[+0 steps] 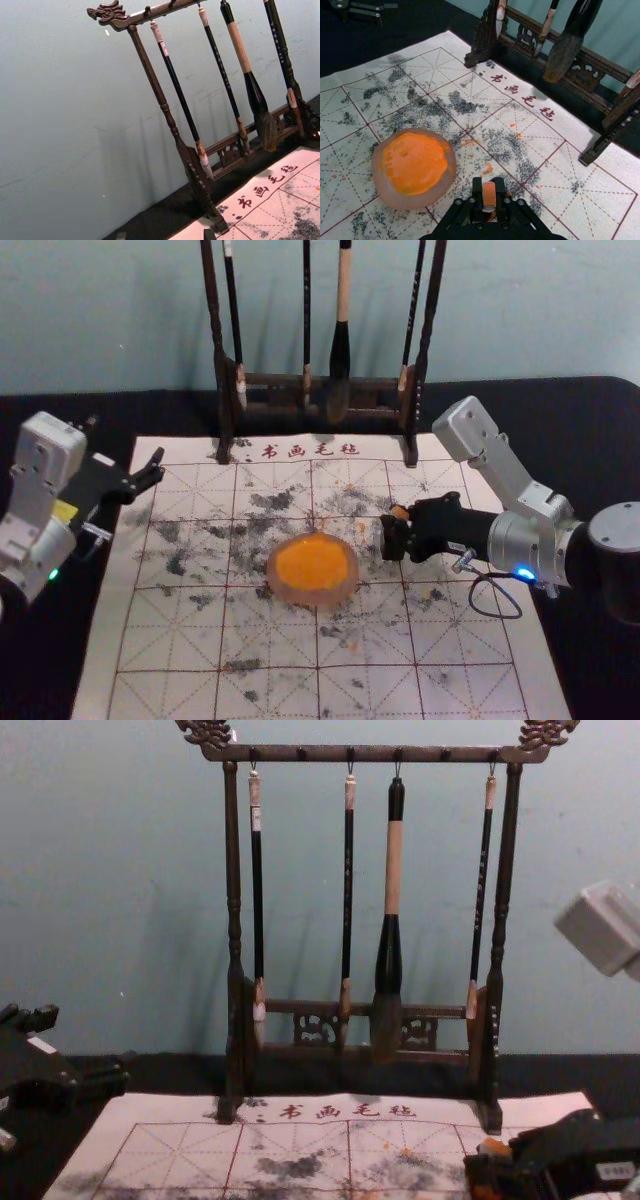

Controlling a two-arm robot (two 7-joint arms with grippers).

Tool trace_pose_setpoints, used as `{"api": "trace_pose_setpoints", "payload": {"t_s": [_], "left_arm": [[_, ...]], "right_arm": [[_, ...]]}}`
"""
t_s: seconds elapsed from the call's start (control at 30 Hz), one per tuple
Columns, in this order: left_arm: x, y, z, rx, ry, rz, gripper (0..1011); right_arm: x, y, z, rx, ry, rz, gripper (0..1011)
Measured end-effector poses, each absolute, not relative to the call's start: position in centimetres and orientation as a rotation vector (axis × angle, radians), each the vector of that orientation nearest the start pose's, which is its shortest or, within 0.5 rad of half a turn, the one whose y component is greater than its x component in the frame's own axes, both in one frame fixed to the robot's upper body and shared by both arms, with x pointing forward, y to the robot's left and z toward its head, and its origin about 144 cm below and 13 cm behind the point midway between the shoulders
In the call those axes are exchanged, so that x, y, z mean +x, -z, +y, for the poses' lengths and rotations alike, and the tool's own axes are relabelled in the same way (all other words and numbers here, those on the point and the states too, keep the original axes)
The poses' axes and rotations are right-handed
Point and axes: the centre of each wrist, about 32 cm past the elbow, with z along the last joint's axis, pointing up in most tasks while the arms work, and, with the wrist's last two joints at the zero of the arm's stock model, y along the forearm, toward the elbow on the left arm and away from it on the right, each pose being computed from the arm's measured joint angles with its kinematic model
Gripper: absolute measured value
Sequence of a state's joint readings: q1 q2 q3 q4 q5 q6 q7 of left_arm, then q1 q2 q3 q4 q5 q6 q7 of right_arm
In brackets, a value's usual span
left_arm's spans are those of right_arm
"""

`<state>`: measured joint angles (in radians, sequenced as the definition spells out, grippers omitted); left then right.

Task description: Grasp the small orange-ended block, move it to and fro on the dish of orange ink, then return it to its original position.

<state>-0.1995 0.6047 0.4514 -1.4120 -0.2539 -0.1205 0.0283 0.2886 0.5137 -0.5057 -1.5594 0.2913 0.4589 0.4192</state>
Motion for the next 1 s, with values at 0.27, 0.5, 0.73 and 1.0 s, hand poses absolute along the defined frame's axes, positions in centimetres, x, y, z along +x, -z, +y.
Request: {"api": "trace_pose_setpoints", "payload": {"t_s": [0.27, 0.5, 0.73, 1.0], "left_arm": [[48.86, -113.98, 30.97, 0.305, -1.248, -0.285, 1001], [48.86, -113.98, 30.97, 0.304, -1.248, -0.285, 1001], [48.86, -113.98, 30.97, 0.305, -1.248, -0.285, 1001], [48.86, -113.98, 30.97, 0.305, -1.248, -0.285, 1001]], "right_arm": [[50.33, -119.14, -23.92, -0.53, 0.773, 0.113, 116], [50.33, -119.15, -23.92, -0.529, 0.773, 0.114, 242], [50.33, -119.15, -23.93, -0.53, 0.773, 0.115, 451], [50.33, -119.14, -23.93, -0.53, 0.773, 0.115, 737]]}}
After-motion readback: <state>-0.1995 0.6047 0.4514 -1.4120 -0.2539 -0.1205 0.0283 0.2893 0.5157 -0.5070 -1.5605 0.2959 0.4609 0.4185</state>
